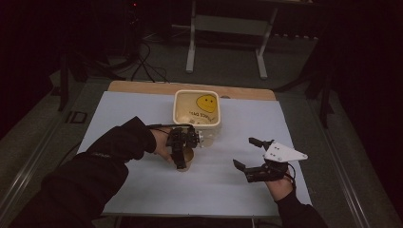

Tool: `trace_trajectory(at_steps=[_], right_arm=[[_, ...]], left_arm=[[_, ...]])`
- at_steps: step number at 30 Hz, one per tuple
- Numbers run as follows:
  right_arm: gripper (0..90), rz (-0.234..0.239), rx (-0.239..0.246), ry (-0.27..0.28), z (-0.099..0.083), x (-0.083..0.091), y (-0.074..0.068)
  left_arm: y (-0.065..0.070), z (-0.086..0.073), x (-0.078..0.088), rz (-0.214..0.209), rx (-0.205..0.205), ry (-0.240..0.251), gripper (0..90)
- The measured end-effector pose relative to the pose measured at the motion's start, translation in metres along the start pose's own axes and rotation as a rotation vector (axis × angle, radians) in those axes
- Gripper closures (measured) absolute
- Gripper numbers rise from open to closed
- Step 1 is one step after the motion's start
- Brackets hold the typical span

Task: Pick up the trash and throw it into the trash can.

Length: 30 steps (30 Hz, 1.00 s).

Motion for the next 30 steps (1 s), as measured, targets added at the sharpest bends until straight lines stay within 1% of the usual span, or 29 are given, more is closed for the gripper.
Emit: trace_trajectory(at_steps=[3,4,6,8,10,13,18,25,27,29,30], right_arm=[[9.4,0.0,0.001,-0.001,0.0,0.0,0.0],[9.4,0.001,0.001,-0.001,0.0,0.0,0.0],[9.4,0.002,-0.001,0.0,0.0,0.0,0.0],[9.4,0.002,-0.002,-0.002,-0.001,0.0,0.0],[9.4,0.003,-0.002,-0.003,-0.001,-0.001,0.0],[9.4,0.002,-0.002,-0.002,-0.001,0.0,0.001],[9.4,-0.004,-0.002,0.001,0.0,0.0,0.002],[9.4,-0.005,-0.003,0.001,0.0,0.0,0.002],[9.4,-0.005,-0.004,0.003,0.0,0.0,0.002],[9.4,-0.007,-0.006,0.002,0.0,0.0,0.003],[9.4,-0.007,-0.007,0.004,0.0,0.0,0.003]], left_arm=[[-0.001,-0.001,-0.002,-0.02,-0.01,-0.015,17.4],[0.0,-0.002,-0.003,-0.035,-0.007,-0.016,18.7],[0.0,-0.001,-0.003,-0.034,-0.008,-0.016,19.4],[-0.002,-0.001,-0.003,-0.049,-0.007,-0.017,20.5],[-0.003,-0.001,-0.002,-0.061,0.004,-0.019,21.8],[-0.005,-0.001,-0.001,-0.068,0.0,-0.022,24.1],[-0.002,-0.002,0.001,-0.092,0.0,-0.024,25.6],[0.0,-0.003,0.009,-0.102,0.006,-0.01,25.7],[0.0,-0.003,0.009,-0.102,0.006,-0.01,25.7],[0.001,-0.004,0.015,-0.111,0.008,-0.004,26.1],[0.0,-0.005,0.016,-0.107,0.007,-0.006,26.1]])
Point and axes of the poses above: each handheld gripper's, and its own axes: x roughly backward along the jaws, z roughly out of its top, y roughly to its right, the point moved 7 cm from there along -x, roughly forward along the jaws, and after that the axes turned 6 degrees about z, right-handed, at the moved point
